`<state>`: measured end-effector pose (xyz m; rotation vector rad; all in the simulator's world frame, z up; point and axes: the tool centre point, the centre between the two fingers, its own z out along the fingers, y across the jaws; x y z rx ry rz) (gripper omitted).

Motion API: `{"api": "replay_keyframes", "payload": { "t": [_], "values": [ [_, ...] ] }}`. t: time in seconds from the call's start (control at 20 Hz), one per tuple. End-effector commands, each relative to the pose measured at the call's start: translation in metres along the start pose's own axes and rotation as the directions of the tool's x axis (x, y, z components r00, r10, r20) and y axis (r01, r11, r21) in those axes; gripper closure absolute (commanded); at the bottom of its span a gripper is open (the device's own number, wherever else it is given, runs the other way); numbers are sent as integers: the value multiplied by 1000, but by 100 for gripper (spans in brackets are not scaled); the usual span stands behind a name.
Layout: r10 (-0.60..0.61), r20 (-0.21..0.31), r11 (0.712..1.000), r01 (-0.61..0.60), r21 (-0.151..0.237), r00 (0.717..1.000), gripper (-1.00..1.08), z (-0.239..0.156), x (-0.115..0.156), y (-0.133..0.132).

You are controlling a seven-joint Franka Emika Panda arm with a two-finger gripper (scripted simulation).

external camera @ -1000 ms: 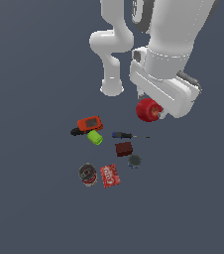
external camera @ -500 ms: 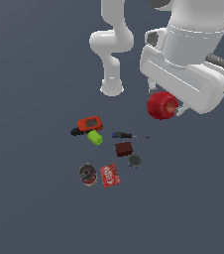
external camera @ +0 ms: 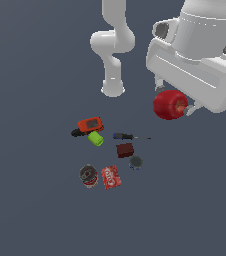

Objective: Pick up a designated object from a clutter of objects.

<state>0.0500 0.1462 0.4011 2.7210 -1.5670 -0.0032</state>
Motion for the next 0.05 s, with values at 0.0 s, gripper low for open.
{"api": "replay_keyframes", "payload": {
  "t": [0.0],
  "values": [
    [0,-1,1000,0,2,1000,108,-3,0,-1]
  ]
}}
